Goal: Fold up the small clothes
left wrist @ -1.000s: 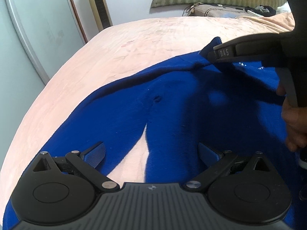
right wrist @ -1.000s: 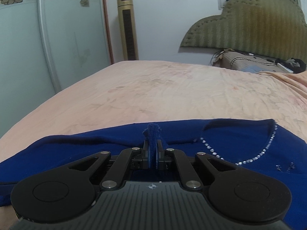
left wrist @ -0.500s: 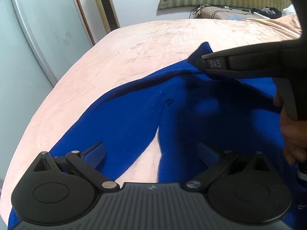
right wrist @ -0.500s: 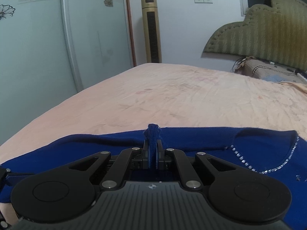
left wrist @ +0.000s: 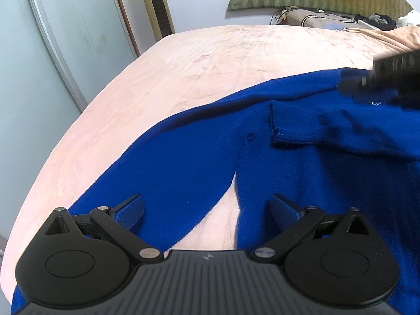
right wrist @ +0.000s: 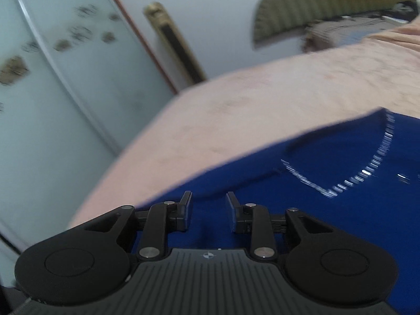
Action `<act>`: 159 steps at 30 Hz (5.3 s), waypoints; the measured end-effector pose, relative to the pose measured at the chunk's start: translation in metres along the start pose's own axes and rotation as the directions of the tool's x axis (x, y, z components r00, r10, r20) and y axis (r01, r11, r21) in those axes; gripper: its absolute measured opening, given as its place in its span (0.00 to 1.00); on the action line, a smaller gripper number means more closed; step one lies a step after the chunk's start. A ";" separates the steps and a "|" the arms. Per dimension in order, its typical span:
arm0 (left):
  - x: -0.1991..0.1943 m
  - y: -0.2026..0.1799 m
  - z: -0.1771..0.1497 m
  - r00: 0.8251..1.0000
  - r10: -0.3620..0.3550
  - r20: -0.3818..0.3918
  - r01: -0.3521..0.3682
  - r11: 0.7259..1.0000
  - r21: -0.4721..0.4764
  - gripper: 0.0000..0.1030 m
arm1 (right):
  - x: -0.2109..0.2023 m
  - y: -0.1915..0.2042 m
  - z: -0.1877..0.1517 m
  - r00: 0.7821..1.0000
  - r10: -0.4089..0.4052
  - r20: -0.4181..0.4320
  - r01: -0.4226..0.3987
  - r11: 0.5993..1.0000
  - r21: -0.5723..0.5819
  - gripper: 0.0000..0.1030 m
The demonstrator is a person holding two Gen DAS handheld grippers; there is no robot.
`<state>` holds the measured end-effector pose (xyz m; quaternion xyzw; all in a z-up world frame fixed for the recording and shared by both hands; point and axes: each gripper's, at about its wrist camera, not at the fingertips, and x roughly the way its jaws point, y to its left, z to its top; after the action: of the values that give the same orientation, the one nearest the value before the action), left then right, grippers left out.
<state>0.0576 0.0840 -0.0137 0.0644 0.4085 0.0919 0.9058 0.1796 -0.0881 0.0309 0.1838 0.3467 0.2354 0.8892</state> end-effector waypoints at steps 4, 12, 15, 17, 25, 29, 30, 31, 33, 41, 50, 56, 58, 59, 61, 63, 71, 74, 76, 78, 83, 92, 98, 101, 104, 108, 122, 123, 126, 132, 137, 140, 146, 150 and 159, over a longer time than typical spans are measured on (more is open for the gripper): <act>-0.004 0.002 -0.005 1.000 0.007 0.013 -0.008 1.000 0.018 1.00 | 0.015 -0.009 -0.016 0.995 -0.045 -0.092 0.045 0.999 0.005 0.30; 0.007 0.011 0.013 0.998 0.060 0.032 -0.061 0.998 0.024 1.00 | 0.028 -0.043 0.004 0.996 0.059 -0.069 -0.046 0.982 0.182 0.30; 0.018 0.020 0.025 0.994 0.101 0.037 -0.101 0.995 0.015 1.00 | 0.052 -0.050 0.016 0.990 0.073 -0.118 -0.044 0.973 0.227 0.30; 0.029 0.026 0.034 0.991 0.127 0.038 -0.127 0.992 0.012 1.00 | 0.069 -0.051 0.022 0.985 0.090 -0.147 -0.050 0.966 0.254 0.29; 0.090 0.026 0.067 0.968 0.252 0.014 -0.253 0.965 0.063 1.00 | 0.114 -0.051 0.050 0.977 0.133 -0.169 -0.089 0.965 0.246 0.29; 0.115 0.023 0.096 0.951 0.306 0.045 -0.308 0.951 0.032 1.00 | 0.138 -0.047 0.073 0.983 0.131 -0.129 -0.100 0.970 0.220 0.37; 0.119 0.023 0.102 0.947 0.318 0.055 -0.320 0.947 0.025 1.00 | 0.144 -0.045 0.080 0.989 0.108 -0.105 -0.085 0.975 0.204 0.40; 0.125 0.022 0.109 0.939 0.339 0.056 -0.341 0.940 0.023 1.00 | 0.148 -0.042 0.086 0.993 0.084 -0.080 -0.068 0.980 0.187 0.44; 0.129 0.023 0.117 0.932 0.361 0.044 -0.362 0.932 0.015 1.00 | 0.151 -0.037 0.095 0.999 0.031 -0.032 -0.026 0.988 0.152 0.44; 0.091 0.006 0.114 0.978 0.191 0.082 -0.192 0.981 -0.001 1.00 | 0.097 -0.032 0.096 0.999 0.045 0.030 -0.044 0.999 -0.023 0.62; 0.056 -0.033 0.089 0.996 0.036 0.078 -0.042 0.996 0.077 1.00 | 0.061 -0.053 0.065 0.984 -0.179 0.002 0.179 0.983 0.044 0.65; 0.047 -0.059 0.069 0.998 0.005 0.063 -0.012 0.993 0.119 1.00 | -0.025 -0.047 0.006 0.975 -0.222 0.021 0.223 0.971 -0.083 0.77; 0.052 -0.068 0.063 0.994 0.066 0.088 -0.078 0.987 0.142 1.00 | -0.045 -0.050 -0.015 0.967 -0.255 0.031 0.257 0.962 -0.096 0.89; 0.057 -0.072 0.061 0.989 0.114 0.094 -0.127 0.980 0.150 1.00 | -0.051 -0.053 -0.024 0.963 -0.268 0.017 0.268 0.959 -0.094 0.95; 0.058 -0.072 0.057 0.985 0.137 0.105 -0.152 0.977 0.151 1.00 | -0.056 -0.065 -0.040 0.956 -0.291 -0.026 0.288 0.954 -0.088 0.90; 0.052 -0.072 0.055 0.982 0.150 0.114 -0.166 0.974 0.156 1.00 | -0.068 -0.072 -0.050 0.942 -0.336 -0.015 0.334 0.939 -0.077 0.89; 0.025 -0.078 0.050 0.993 0.060 0.098 -0.071 0.990 0.118 1.00 | -0.110 -0.116 -0.069 0.882 -0.467 0.056 0.463 0.883 0.074 0.92; 0.011 -0.083 0.043 0.996 -0.051 0.075 0.044 0.995 0.086 1.00 | -0.118 -0.110 -0.081 0.899 -0.429 0.093 0.426 0.904 0.042 0.97; 0.000 -0.086 0.036 0.990 -0.119 0.075 0.113 0.991 0.074 1.00 | -0.116 -0.111 -0.088 0.893 -0.442 0.083 0.442 0.897 0.028 0.97; -0.008 -0.092 0.028 0.986 -0.145 0.084 0.138 0.987 0.080 1.00 | -0.114 -0.109 -0.091 0.877 -0.474 0.081 0.476 0.879 -0.003 0.97; -0.014 -0.098 0.013 0.989 -0.112 0.095 0.108 0.993 0.049 1.00 | -0.114 -0.101 -0.094 0.862 -0.501 0.070 0.505 0.860 -0.066 1.00; -0.009 -0.094 -0.001 0.998 -0.042 0.036 0.041 0.999 0.031 1.00 | -0.112 -0.097 -0.105 0.858 -0.505 0.089 0.512 0.853 -0.101 1.00; -0.020 -0.085 -0.010 0.998 -0.009 0.057 0.006 0.998 0.059 1.00 | -0.116 -0.095 -0.105 0.855 -0.510 0.093 0.517 0.851 -0.091 1.00; -0.021 -0.080 -0.013 0.998 -0.006 0.057 0.002 0.998 0.055 1.00 | -0.123 -0.084 -0.106 0.863 -0.497 0.094 0.504 0.859 -0.086 1.00; -0.021 -0.075 -0.014 0.999 -0.012 0.048 0.010 0.999 0.038 1.00 | -0.126 -0.067 -0.106 0.887 -0.450 0.100 0.460 0.879 -0.126 0.99; -0.024 -0.067 -0.017 0.999 0.000 0.050 -0.001 1.000 0.028 1.00 | -0.123 -0.042 -0.107 0.893 -0.435 0.114 0.450 0.867 -0.216 0.99; -0.039 0.008 -0.051 0.994 0.107 -0.031 -0.111 0.967 -0.228 1.00 | -0.110 0.007 -0.114 0.948 -0.306 0.092 0.319 0.887 -0.335 0.99; -0.041 0.017 -0.057 0.992 0.123 -0.029 -0.126 0.957 -0.260 1.00 | -0.109 0.009 -0.116 0.951 -0.298 0.086 0.309 0.888 -0.340 0.99; -0.048 0.046 -0.070 0.990 0.141 -0.028 -0.141 0.917 -0.373 1.00 | -0.108 0.015 -0.119 0.958 -0.275 0.078 0.284 0.890 -0.356 0.99; -0.052 0.123 -0.119 0.997 0.060 0.039 -0.012 0.685 -0.728 0.99 | -0.110 0.020 -0.122 0.967 -0.242 0.078 0.253 0.895 -0.367 0.99; -0.054 0.175 -0.147 0.982 -0.016 0.189 0.176 0.453 -0.874 1.00 | -0.113 0.016 -0.123 0.968 -0.239 0.078 0.251 0.902 -0.352 1.00; -0.050 0.202 -0.159 0.967 -0.042 0.250 0.251 0.294 -0.922 1.00 | -0.111 0.011 -0.122 0.970 -0.234 0.069 0.243 0.914 -0.324 1.00; -0.048 0.228 -0.164 0.971 0.031 0.235 0.224 0.204 -0.953 0.67 | -0.108 0.005 -0.123 0.971 -0.232 0.054 0.238 0.925 -0.297 1.00; -0.041 0.237 -0.165 0.991 0.022 0.134 0.126 0.212 -0.969 0.08 | -0.106 0.005 -0.124 0.972 -0.232 0.046 0.235 0.926 -0.295 1.00; -0.053 0.192 -0.065 0.970 0.128 0.209 0.082 0.635 -0.768 0.05 | -0.108 0.000 -0.123 0.970 -0.238 0.053 0.243 0.928 -0.283 1.00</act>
<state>-0.0475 0.2626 0.0189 -0.3125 0.2148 0.2606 0.8879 0.0232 -0.1268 0.0033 0.0107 0.3208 0.1708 0.9315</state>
